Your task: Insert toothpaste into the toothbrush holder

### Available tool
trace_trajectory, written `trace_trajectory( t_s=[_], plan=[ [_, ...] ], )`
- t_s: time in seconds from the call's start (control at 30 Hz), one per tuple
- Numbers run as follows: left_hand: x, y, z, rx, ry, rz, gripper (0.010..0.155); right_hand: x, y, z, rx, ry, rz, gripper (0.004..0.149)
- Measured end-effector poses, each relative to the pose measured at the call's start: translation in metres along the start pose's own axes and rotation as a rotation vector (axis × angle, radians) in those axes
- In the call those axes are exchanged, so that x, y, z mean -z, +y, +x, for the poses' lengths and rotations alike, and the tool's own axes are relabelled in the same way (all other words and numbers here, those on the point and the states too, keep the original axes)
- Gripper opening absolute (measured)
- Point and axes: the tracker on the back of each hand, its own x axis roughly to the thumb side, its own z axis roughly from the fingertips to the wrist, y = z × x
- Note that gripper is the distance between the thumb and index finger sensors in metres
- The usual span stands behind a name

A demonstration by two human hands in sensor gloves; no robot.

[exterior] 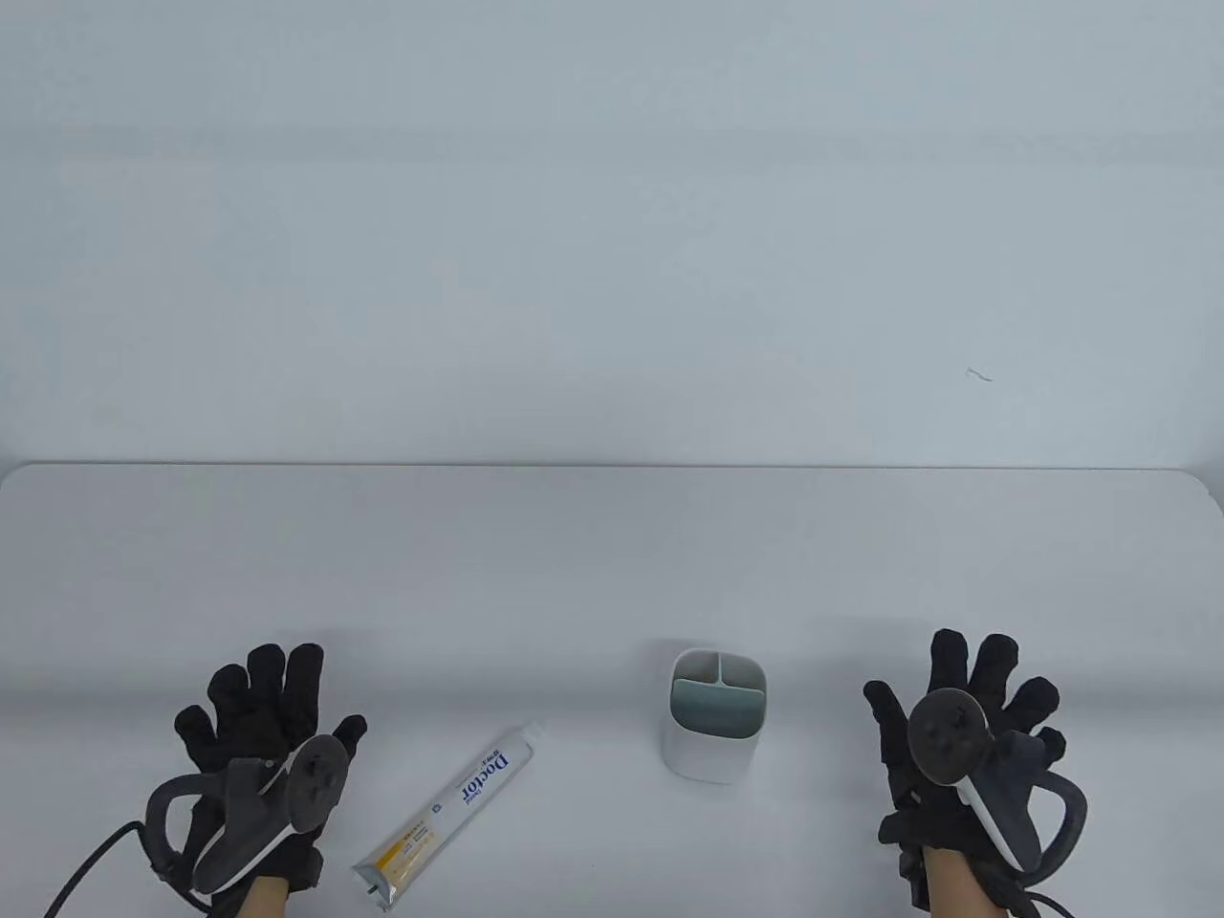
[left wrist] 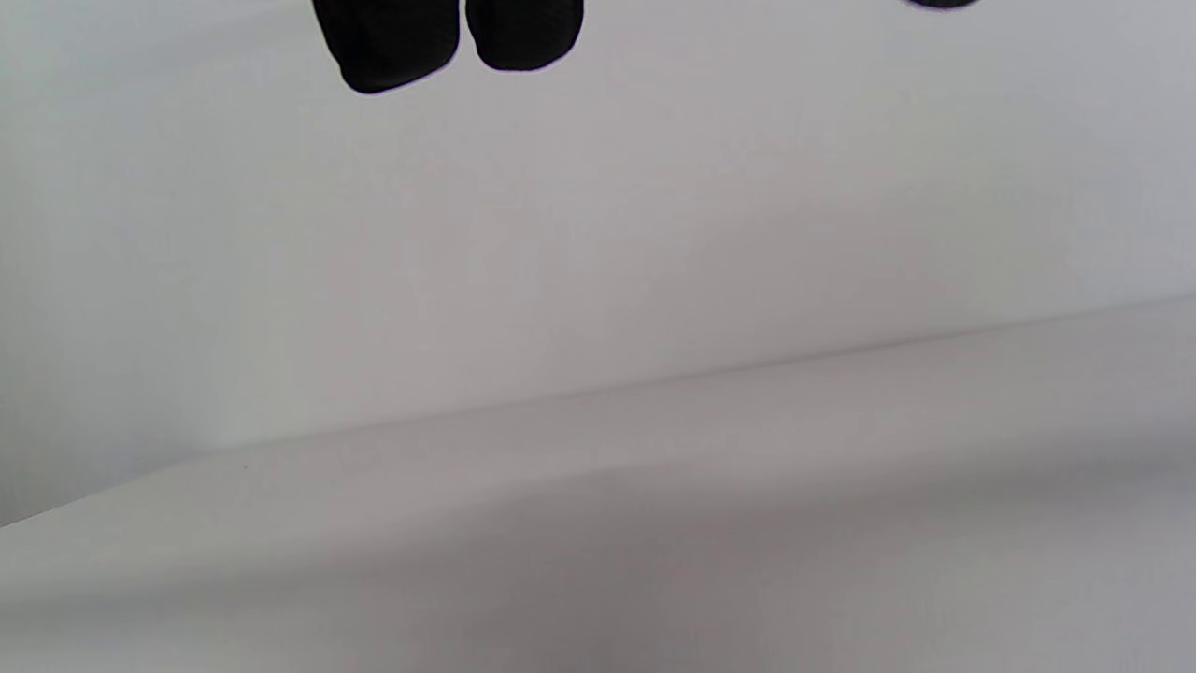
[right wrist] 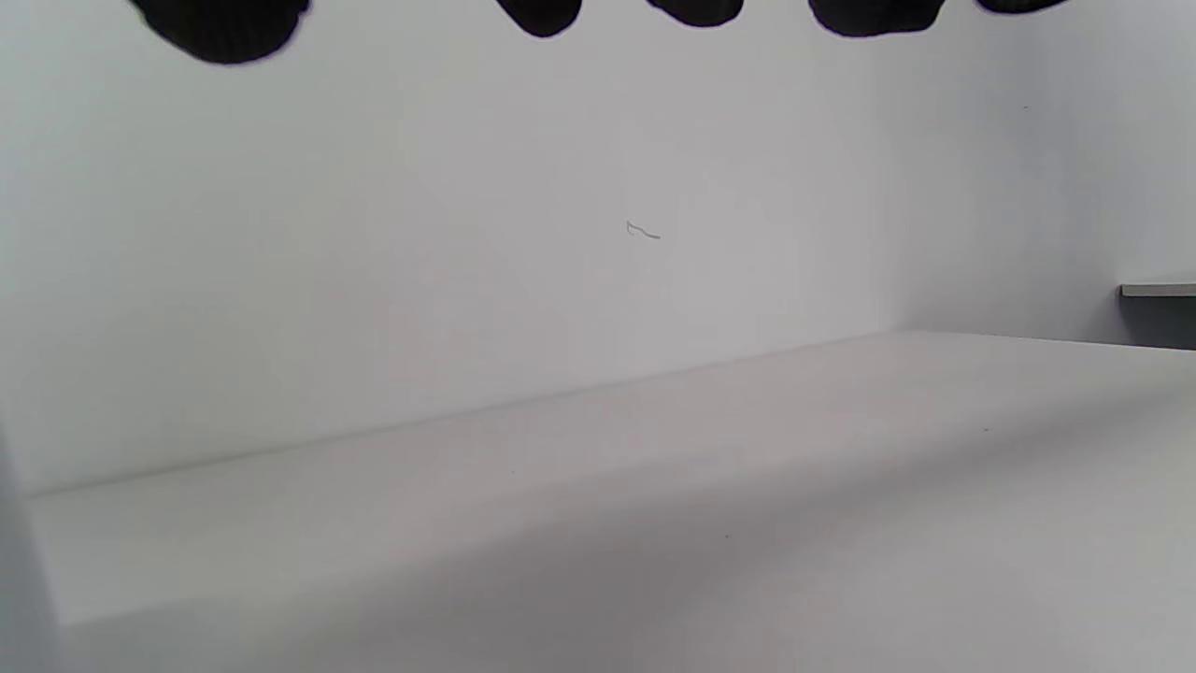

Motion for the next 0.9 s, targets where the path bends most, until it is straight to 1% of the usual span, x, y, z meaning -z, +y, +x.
trace_trajectory(
  t_s=[0.33, 0.5, 0.57, 0.6, 0.7, 0.73, 0.8, 0.9],
  plan=[
    [0.0, -0.007, 0.011, -0.051, -0.042, -0.062, 0.077, -0.002, 0.002, 0.005, 0.001, -0.018, 0.009, 0.08],
    [0.0, -0.021, 0.024, -0.265, -0.095, -0.139, 0.081, -0.001, 0.002, 0.003, 0.019, -0.017, 0.004, 0.08],
    [-0.001, -0.027, 0.03, -0.32, -0.127, -0.176, 0.083, -0.001, 0.003, 0.004, 0.024, -0.02, 0.011, 0.079],
    [-0.001, -0.03, 0.033, -0.335, -0.154, -0.211, 0.085, 0.0, 0.003, 0.004, 0.024, -0.021, 0.014, 0.08],
    [-0.001, -0.036, 0.036, -0.35, -0.221, -0.309, 0.094, -0.001, 0.002, 0.005, 0.038, -0.023, 0.014, 0.079],
    [-0.003, -0.039, 0.038, -0.368, -0.228, -0.324, 0.096, -0.001, 0.002, 0.005, 0.046, -0.025, 0.013, 0.079],
    [-0.004, -0.046, 0.042, -0.393, -0.249, -0.352, 0.098, -0.001, 0.002, 0.005, 0.048, -0.027, 0.018, 0.079],
    [-0.009, -0.064, 0.055, -0.374, -0.282, -0.464, 0.099, 0.0, 0.003, 0.005, 0.039, -0.031, 0.024, 0.079]
  ],
)
